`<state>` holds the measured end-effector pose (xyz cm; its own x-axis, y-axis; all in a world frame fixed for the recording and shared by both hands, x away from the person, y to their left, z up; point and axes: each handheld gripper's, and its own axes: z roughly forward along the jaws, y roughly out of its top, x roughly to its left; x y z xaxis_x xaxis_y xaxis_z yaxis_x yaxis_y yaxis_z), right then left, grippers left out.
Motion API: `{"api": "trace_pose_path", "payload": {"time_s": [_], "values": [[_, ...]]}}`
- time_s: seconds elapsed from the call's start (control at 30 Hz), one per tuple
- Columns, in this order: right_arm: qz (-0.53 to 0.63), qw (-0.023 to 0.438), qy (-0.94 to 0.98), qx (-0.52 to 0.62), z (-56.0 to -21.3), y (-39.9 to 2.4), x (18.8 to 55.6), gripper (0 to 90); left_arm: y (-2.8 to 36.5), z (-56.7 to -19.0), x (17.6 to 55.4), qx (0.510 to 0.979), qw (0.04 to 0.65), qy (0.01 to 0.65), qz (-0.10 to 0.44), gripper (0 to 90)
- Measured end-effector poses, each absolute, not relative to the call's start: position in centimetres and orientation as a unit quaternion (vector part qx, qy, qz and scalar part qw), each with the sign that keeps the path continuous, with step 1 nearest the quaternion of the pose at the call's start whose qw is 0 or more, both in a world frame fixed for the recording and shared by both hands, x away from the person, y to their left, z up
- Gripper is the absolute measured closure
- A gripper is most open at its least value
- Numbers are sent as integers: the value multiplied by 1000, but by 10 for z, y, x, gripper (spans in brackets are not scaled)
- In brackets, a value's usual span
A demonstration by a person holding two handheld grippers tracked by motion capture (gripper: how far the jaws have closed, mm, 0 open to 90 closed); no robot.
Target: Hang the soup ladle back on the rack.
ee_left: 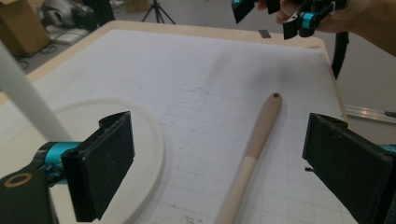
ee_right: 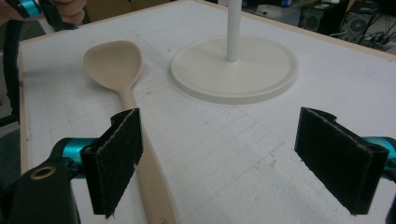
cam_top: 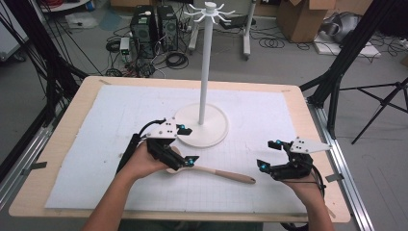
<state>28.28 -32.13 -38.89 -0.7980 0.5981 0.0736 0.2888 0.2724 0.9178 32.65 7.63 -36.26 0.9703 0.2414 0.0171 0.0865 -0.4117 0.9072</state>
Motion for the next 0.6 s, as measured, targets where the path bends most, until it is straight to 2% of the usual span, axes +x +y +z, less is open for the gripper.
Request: {"api": "trace_pose_path", "payload": {"time_s": [0.43, 0.6], "values": [[540, 142, 778, 288, -388, -325, 283, 144, 15, -390, 335, 893, 444, 64, 42, 99], [540, 141, 778, 289, -388, -326, 283, 144, -5, -400, 336, 911, 409, 46, 36, 141]]}}
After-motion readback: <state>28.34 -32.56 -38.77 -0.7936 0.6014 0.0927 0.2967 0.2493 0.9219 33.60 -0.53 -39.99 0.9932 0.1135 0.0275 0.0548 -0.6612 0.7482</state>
